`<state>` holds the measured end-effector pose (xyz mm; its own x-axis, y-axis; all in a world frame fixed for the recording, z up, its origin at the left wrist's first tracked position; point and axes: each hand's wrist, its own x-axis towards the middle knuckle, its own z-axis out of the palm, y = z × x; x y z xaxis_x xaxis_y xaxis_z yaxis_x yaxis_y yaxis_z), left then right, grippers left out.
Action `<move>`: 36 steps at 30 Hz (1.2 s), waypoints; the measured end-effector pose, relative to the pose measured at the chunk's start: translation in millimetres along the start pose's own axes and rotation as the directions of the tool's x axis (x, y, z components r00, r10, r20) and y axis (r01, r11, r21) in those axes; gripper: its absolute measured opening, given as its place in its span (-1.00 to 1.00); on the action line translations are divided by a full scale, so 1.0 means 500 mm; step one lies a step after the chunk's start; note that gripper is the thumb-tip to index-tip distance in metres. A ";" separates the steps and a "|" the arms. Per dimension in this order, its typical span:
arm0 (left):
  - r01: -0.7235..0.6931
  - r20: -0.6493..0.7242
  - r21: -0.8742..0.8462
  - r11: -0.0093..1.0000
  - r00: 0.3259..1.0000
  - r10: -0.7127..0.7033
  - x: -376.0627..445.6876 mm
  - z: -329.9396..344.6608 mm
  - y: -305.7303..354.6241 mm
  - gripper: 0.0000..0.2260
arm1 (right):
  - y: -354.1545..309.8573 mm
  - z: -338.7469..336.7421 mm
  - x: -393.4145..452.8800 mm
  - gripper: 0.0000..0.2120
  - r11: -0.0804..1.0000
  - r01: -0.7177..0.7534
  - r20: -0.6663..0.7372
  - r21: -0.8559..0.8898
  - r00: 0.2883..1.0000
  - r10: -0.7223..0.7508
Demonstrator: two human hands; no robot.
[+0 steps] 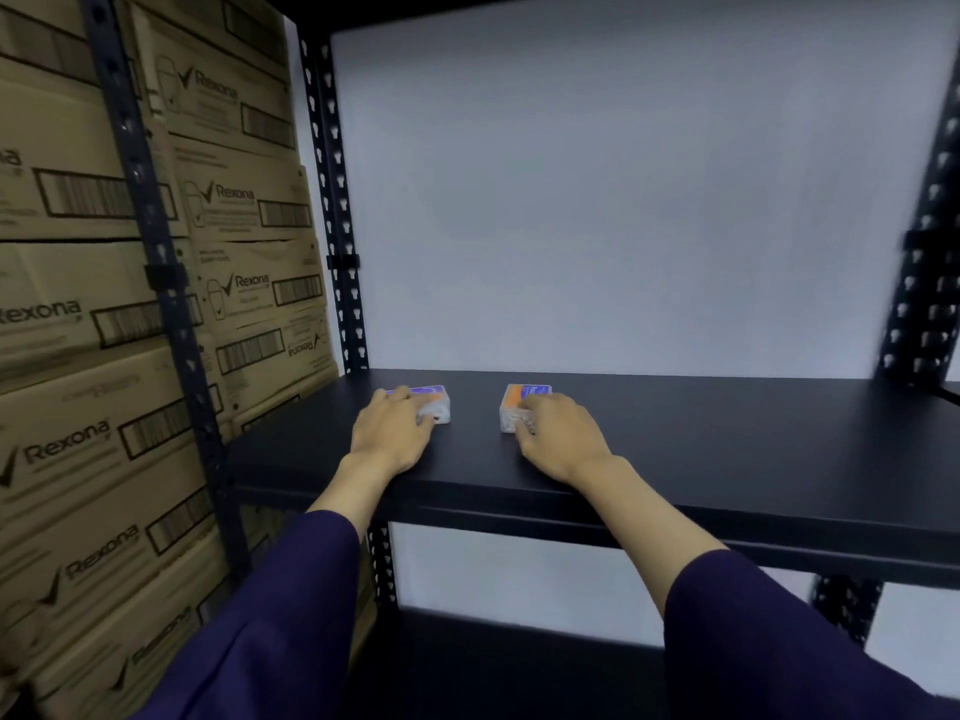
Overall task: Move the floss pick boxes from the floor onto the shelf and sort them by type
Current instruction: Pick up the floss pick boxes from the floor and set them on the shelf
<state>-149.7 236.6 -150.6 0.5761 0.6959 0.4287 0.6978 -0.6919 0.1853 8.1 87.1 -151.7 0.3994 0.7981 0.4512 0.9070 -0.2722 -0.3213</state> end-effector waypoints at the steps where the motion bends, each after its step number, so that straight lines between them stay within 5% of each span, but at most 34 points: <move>1: -0.002 0.000 -0.004 1.000 1.000 0.002 -0.016 -0.007 0.010 -0.64 | -0.004 -0.009 -0.018 -0.81 1.000 -0.001 -0.005 0.000 1.000 0.001; 13: -0.111 -0.118 -0.041 0.993 0.987 0.105 -0.179 -0.040 0.125 -0.68 | -0.043 -0.082 -0.186 -0.80 0.996 0.003 -0.141 -0.089 0.990 -0.016; 17: -0.140 -0.094 -0.023 0.990 0.986 0.138 -0.172 -0.060 0.138 -0.65 | -0.046 -0.075 -0.191 -0.64 0.987 0.018 -0.205 -0.157 0.977 -0.050; 23: -0.111 0.095 -0.087 0.990 0.988 0.119 -0.159 -0.056 0.117 -0.43 | -0.036 -0.073 -0.161 -0.49 0.994 -0.112 0.097 -0.009 0.989 0.113; 29: -0.048 0.056 -0.166 0.985 0.997 0.058 -0.179 -0.050 0.125 -0.50 | -0.037 -0.086 -0.175 -0.66 0.985 -0.152 0.017 -0.087 0.988 0.154; 36: -0.022 0.077 -0.133 0.991 0.996 0.033 -0.238 -0.078 0.165 -0.47 | -0.006 -0.146 -0.259 -0.44 0.966 -0.242 0.057 -0.094 0.967 0.248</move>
<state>-177.4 89.2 -151.9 0.6299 0.6857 0.3649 0.6221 -0.7266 0.2915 -36.6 -54.6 -148.3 0.6036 0.7349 0.3091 0.7916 -0.5065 -0.3417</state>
